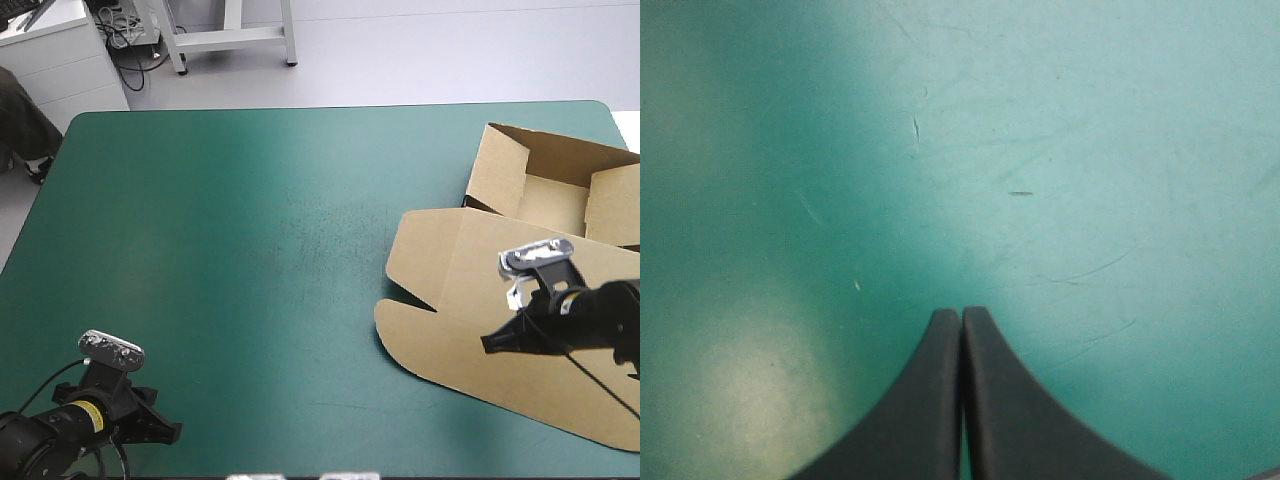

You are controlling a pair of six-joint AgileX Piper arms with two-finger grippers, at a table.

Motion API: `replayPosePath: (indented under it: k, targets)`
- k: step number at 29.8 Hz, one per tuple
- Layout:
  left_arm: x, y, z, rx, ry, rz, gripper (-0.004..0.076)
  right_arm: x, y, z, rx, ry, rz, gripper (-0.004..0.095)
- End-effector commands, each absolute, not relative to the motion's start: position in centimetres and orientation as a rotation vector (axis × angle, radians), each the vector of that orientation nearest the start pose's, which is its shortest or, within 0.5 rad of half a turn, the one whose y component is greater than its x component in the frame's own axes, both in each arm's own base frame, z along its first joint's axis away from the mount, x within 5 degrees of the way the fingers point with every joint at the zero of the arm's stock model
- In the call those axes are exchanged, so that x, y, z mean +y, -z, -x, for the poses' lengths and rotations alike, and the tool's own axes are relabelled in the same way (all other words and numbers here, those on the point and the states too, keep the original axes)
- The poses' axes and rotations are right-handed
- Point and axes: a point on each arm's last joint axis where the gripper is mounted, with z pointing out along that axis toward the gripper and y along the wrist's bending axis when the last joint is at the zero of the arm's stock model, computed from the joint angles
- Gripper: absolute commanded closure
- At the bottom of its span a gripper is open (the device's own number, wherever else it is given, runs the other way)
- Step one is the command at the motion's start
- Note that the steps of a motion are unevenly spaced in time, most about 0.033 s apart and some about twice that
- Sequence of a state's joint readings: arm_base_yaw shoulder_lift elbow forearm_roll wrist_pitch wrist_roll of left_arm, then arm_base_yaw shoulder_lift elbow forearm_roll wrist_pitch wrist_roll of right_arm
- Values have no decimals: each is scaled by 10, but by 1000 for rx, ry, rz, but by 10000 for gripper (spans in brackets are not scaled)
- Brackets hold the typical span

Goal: Fold the box

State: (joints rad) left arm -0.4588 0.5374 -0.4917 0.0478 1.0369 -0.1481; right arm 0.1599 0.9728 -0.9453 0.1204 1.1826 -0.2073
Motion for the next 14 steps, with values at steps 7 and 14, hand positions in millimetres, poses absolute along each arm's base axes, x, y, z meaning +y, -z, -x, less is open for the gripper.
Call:
replayPosePath:
  k: [7,14]
  targets:
    - [-33,-267,-75,2466,186,-413,756,35,-319,-97,2397,-297,393,926]
    - [-33,-267,-75,2466,186,-413,756,27,-305,-65,2311,-244,398,926]
